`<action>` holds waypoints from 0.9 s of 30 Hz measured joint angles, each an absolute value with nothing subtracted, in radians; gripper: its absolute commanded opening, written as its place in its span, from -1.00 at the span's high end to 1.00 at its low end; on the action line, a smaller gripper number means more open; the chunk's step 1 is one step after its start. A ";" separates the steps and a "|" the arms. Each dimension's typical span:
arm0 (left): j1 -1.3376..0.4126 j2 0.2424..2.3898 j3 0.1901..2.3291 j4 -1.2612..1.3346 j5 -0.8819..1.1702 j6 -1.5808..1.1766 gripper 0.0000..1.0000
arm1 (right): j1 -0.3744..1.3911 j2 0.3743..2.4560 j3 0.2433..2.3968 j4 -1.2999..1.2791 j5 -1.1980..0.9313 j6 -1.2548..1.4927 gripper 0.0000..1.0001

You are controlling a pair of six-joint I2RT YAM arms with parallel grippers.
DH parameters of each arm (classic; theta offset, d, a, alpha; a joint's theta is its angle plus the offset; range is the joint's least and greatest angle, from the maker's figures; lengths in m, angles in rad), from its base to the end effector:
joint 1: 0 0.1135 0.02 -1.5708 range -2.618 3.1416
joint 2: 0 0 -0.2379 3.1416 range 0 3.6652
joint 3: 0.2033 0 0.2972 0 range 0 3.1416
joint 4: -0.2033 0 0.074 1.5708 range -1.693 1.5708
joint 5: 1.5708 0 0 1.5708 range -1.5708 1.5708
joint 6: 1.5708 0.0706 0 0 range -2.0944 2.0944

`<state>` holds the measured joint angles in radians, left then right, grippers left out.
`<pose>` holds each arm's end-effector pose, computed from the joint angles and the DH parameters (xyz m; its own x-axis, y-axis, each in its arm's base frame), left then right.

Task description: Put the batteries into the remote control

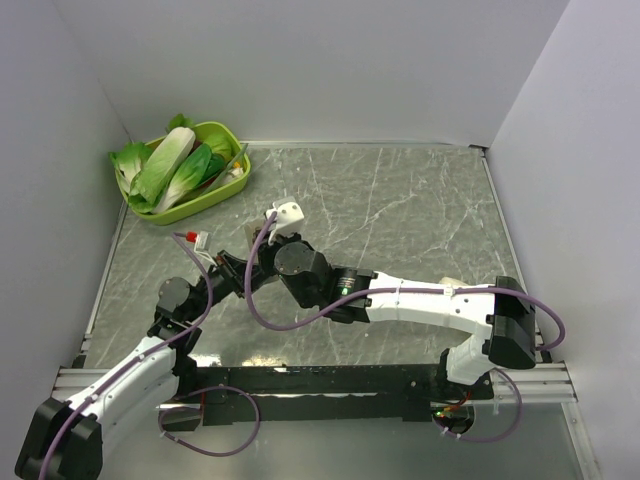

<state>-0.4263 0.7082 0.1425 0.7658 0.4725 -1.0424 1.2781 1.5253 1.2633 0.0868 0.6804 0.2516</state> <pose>0.2156 -0.1332 0.1901 -0.5775 -0.5823 -0.5722 0.5467 0.2448 -0.8008 0.1674 0.4016 0.3113 -0.1895 0.0419 -0.9810 -0.5352 0.8332 0.1389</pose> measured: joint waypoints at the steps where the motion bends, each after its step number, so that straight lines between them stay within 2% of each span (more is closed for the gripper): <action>1: -0.427 0.708 0.142 0.765 0.473 -1.042 0.97 | 1.278 1.525 1.259 0.092 0.680 0.250 1.00; 10: -0.427 0.708 0.142 0.755 0.473 -1.042 0.95 | 1.279 1.528 1.255 0.096 0.684 0.244 1.00; 16: -0.430 0.706 0.142 0.727 0.474 -1.041 0.95 | 1.279 1.547 1.288 0.024 0.691 0.275 0.64; 17: -0.430 0.704 0.142 0.725 0.474 -1.041 0.95 | 1.278 1.553 1.299 0.008 0.694 0.283 0.52; 27: -0.432 0.697 0.142 0.721 0.474 -1.043 0.95 | 1.277 1.565 1.339 -0.070 0.710 0.346 0.11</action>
